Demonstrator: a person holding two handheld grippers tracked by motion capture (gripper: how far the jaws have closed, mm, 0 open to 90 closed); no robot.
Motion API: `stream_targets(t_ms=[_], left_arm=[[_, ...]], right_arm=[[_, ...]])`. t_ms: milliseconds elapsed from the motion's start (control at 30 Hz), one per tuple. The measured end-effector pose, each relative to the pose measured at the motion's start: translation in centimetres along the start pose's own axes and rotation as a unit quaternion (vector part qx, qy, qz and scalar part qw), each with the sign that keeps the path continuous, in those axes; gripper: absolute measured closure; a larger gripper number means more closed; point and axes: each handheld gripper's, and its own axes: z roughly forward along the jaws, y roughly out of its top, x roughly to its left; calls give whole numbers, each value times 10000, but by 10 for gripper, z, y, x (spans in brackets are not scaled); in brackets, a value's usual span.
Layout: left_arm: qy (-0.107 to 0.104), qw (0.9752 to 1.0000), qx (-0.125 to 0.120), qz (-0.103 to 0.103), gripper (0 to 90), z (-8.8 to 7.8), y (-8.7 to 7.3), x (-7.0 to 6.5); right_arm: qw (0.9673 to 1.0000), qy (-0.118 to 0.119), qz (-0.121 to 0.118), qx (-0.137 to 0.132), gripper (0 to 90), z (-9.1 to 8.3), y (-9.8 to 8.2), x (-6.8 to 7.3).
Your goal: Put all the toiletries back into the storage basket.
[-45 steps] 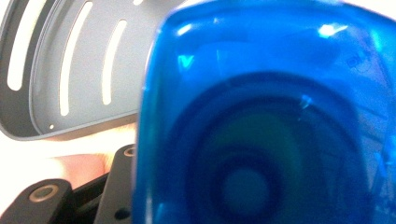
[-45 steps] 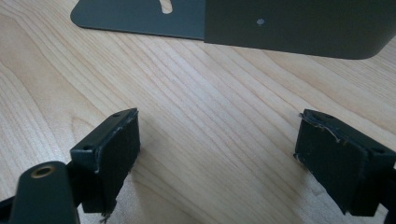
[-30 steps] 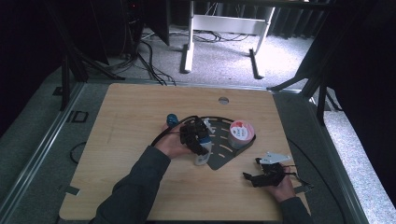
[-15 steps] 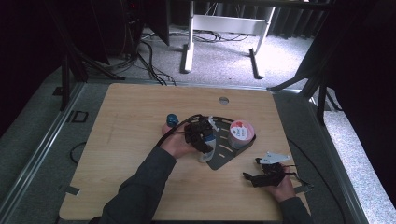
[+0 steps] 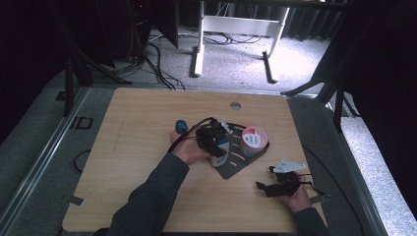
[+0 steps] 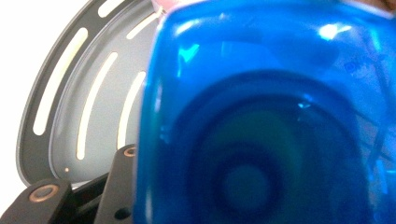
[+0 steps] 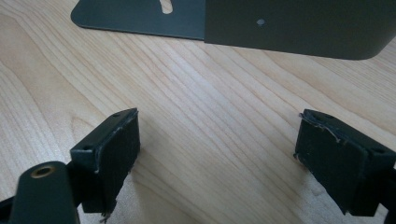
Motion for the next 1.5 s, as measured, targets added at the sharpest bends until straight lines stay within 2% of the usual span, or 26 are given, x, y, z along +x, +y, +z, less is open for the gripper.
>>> stream_targets(t_ms=[467, 833, 1133, 1433, 1500], left_arm=[[154, 9995, -208, -184, 553, 0, 5, 7], [186, 9991, -280, -254, 552, 3, 8, 11], [269, 9978, -475, -386, 553, 7, 11, 13], [333, 9972, -522, -423, 553, 8, 13, 16], [403, 9963, -594, -468, 553, 9, 14, 16]], right_arm=[[10000, 3, -3, -1, 136, 0, 0, 0], [10000, 3, 0, -1, 136, 0, 0, 0], [10000, 5, 7, 3, 136, 0, 0, 0], [10000, 4, 7, 2, 136, 0, 0, 0], [10000, 4, 7, 2, 136, 0, 0, 0]])
